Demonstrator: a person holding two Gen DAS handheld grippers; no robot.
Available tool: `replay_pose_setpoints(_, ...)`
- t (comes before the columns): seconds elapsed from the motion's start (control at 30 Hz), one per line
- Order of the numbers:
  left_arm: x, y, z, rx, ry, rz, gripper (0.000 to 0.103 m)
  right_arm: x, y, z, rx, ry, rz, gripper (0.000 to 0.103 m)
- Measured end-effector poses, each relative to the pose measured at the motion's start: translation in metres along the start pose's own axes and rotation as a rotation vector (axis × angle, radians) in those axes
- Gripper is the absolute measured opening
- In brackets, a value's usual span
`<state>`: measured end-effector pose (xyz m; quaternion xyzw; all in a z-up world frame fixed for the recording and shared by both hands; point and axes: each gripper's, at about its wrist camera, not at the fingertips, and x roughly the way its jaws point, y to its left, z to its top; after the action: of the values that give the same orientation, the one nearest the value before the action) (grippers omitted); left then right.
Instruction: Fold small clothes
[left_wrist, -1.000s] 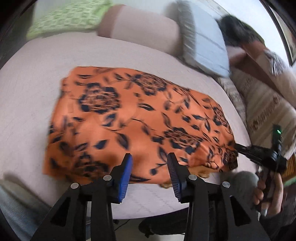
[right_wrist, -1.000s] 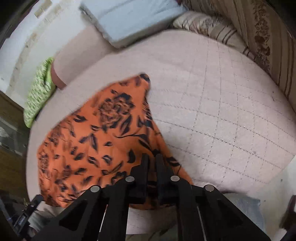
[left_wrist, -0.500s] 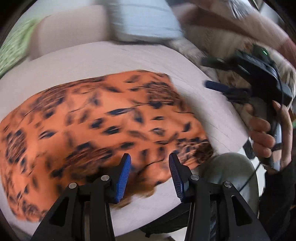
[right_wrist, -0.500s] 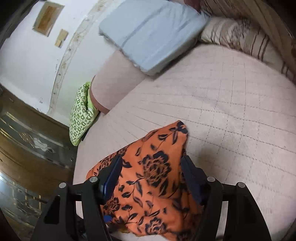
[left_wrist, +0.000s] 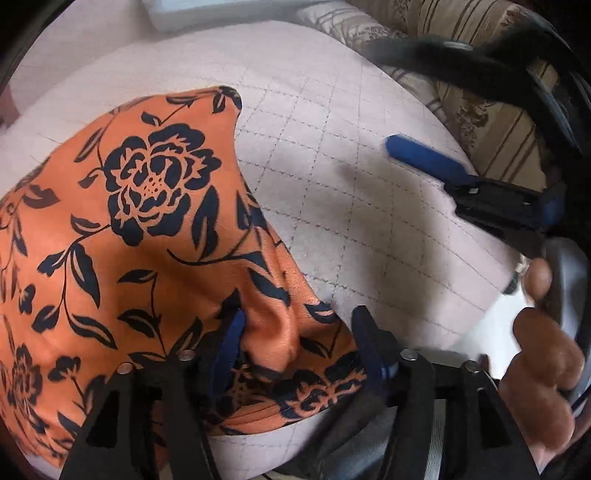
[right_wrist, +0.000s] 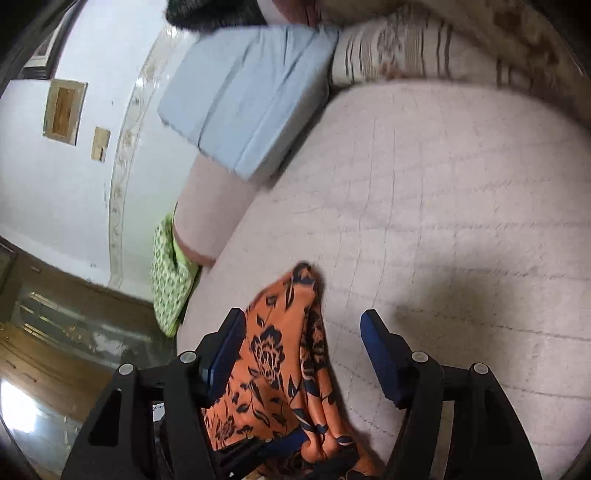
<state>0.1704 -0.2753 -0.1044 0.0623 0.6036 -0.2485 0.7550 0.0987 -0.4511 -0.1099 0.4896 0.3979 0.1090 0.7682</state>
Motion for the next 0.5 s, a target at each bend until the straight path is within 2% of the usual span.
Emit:
replay_pose_setpoints(0.07, 0.007, -0.008, -0.009, 0.02, -0.026, 0.074, 0.06, 0.012, 0.0, 0.0, -0.02, 0.046, -0.02, 0.067)
replay_pose_setpoints(0.1, 0.011, -0.008, -0.012, 0.016, -0.038, 0.101, 0.049, 0.014, 0.001, 0.002, -0.023, 0.052, -0.022, 0.067)
replay_pose_setpoints(0.17, 0.015, -0.006, -0.016, 0.003, -0.062, 0.127, 0.041, 0.012, 0.001, 0.005, -0.006, 0.059, -0.003, 0.067)
replay_pose_setpoints(0.27, 0.015, -0.015, -0.022, 0.047, -0.073, 0.181, 0.025, 0.007, -0.001, 0.011, 0.017, 0.066, 0.013, 0.067)
replay_pose_setpoints(0.33, 0.006, -0.007, -0.024, 0.036, -0.079, 0.149, 0.015, 0.017, 0.002, 0.013, 0.001, 0.113, -0.01, 0.067)
replay_pose_setpoints(0.5, -0.007, 0.02, -0.031, -0.063, -0.117, -0.026, 0.013, 0.064, 0.005, 0.014, 0.009, 0.267, 0.07, 0.067)
